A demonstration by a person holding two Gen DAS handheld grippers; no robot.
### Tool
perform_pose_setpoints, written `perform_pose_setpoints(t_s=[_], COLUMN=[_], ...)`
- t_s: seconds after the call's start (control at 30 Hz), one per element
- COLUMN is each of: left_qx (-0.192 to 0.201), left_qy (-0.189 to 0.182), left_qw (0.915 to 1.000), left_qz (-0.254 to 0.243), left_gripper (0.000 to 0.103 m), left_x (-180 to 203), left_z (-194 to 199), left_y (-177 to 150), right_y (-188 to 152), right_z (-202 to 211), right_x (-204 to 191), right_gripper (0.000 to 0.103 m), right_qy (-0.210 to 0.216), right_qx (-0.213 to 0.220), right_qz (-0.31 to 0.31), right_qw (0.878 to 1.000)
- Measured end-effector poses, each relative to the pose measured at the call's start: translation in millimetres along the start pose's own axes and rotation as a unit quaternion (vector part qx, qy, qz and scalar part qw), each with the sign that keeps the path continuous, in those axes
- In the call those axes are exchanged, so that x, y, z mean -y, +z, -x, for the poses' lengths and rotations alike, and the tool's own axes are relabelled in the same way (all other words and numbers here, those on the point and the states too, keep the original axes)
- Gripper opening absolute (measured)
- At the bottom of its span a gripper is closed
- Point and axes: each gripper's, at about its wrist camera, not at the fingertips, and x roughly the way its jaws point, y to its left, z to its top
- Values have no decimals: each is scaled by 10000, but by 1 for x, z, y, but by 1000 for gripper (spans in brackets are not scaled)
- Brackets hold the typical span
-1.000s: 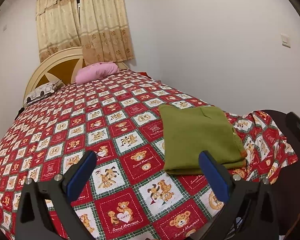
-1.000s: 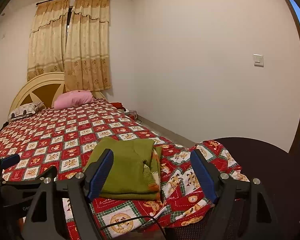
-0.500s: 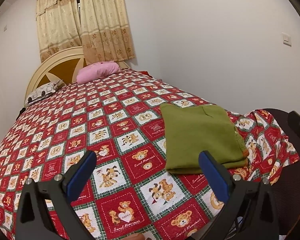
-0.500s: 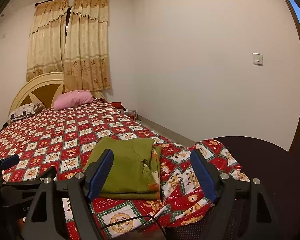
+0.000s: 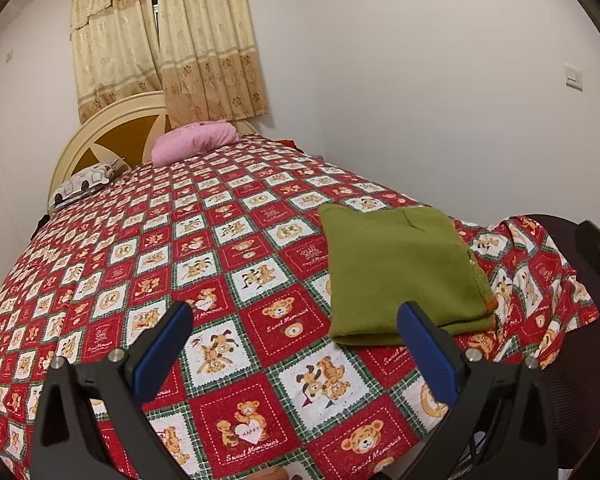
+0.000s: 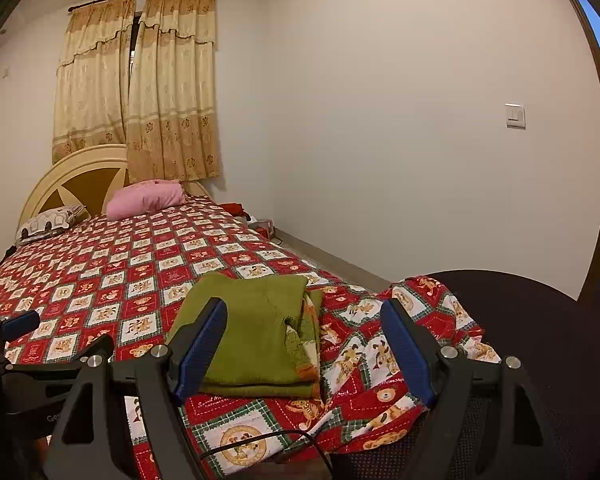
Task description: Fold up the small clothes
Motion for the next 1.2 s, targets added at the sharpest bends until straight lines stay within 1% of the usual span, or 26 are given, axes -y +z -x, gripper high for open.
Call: perform_pose_setpoints(t_s=[0.77,0.9,1.03,1.2], left_qx=[-128,-195,-328,-434], left_qy=[-21,-98,-275,-196], left_qw=[9999,9997,9989,9987], left_qz=[27,67,169,161], left_gripper=[103,103,103,103], left_x=[-4,-5,-8,-10], left_z=[-5,-8,-14,-21], left_y=[-1,-2,-3,-6], right_y=[-3,-4,-6,-9], right_z=[-1,-4,-7,-13], right_x=[-1,0,0,0], right_gripper=[80,80,80,80], right_qy=[-22,-14,-9,-27], right_qx=[-44,-94,-135,-207], right_qz=[-16,-10,-10,14], right_qw=[10000,10000,9999,9998])
